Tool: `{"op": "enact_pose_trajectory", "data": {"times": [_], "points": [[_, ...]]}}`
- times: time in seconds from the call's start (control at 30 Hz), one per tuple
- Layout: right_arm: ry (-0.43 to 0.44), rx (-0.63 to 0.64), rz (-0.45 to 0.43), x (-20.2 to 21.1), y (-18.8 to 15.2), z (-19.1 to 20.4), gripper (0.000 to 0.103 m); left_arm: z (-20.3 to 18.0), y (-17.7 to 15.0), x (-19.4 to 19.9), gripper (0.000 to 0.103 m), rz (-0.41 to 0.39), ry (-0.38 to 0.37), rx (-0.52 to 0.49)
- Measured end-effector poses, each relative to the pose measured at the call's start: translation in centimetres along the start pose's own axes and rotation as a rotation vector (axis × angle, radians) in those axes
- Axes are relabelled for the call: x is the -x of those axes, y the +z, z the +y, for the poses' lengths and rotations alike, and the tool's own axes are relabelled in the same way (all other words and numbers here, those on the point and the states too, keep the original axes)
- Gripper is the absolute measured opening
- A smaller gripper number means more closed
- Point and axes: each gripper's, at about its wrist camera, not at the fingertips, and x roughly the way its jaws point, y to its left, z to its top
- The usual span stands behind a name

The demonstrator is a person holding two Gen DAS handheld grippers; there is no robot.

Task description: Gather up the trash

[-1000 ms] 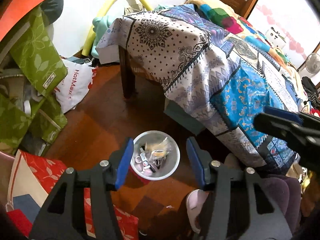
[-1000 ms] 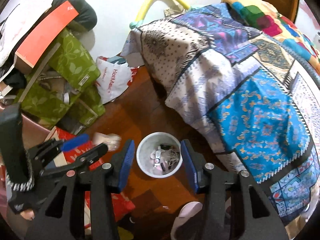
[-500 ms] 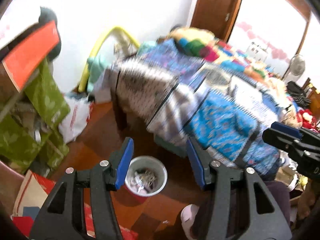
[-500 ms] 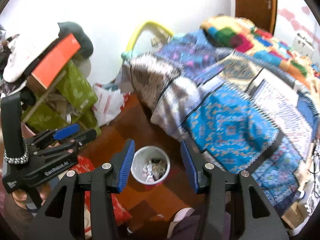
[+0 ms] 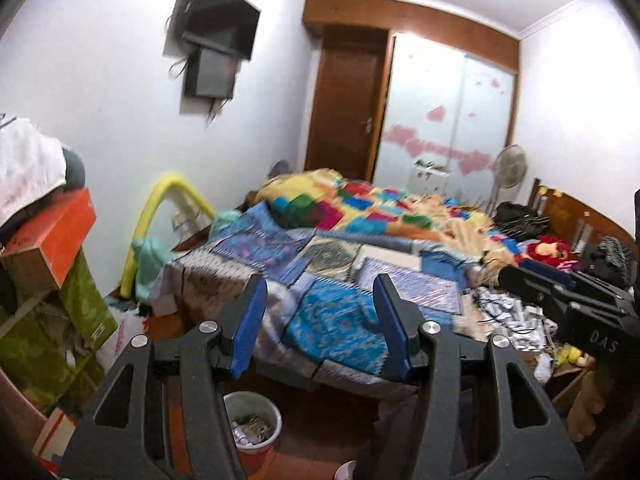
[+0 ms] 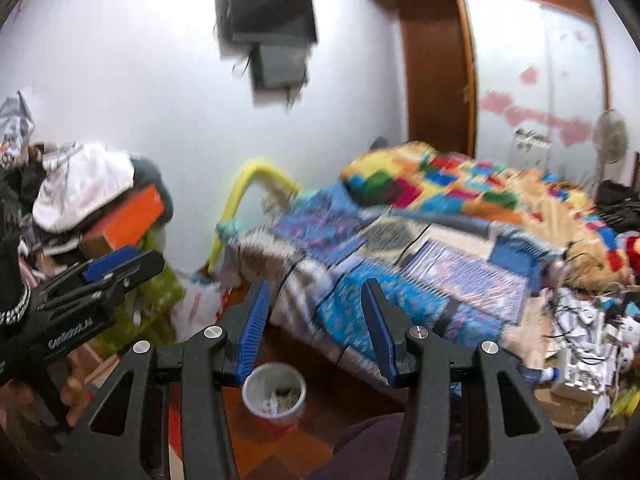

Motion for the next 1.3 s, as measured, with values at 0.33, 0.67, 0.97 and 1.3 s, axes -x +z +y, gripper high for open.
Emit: {"op": "enact_pose_trajectory", "data": {"times": [0.33,0.67,0.97,1.3], "points": [[-0.126,0.022,-0.174,7.0,-2.2,1.5,0.059,-2.9,-1.8,5.6,0.089,-0.05,-0.08,-0.063],[-0.228,-0.018,-0.225,9.0,-4.0,2.2,0.103,-3.2,-3.8,6.3,0.1,-0.027,-0.057,-0.072],[-0.231,-0.043,-0.203,9.4,-5.1,1.9,0.103,-3.4,-4.4,6.7,0.1,-0.028,-0.061,-0.073],[-0.232,-0.059,-0.189,9.8,-5.4,1.6,0.103,-3.4,-4.3,6.6,0.101,-0.021,-0.066,-0.07]]}}
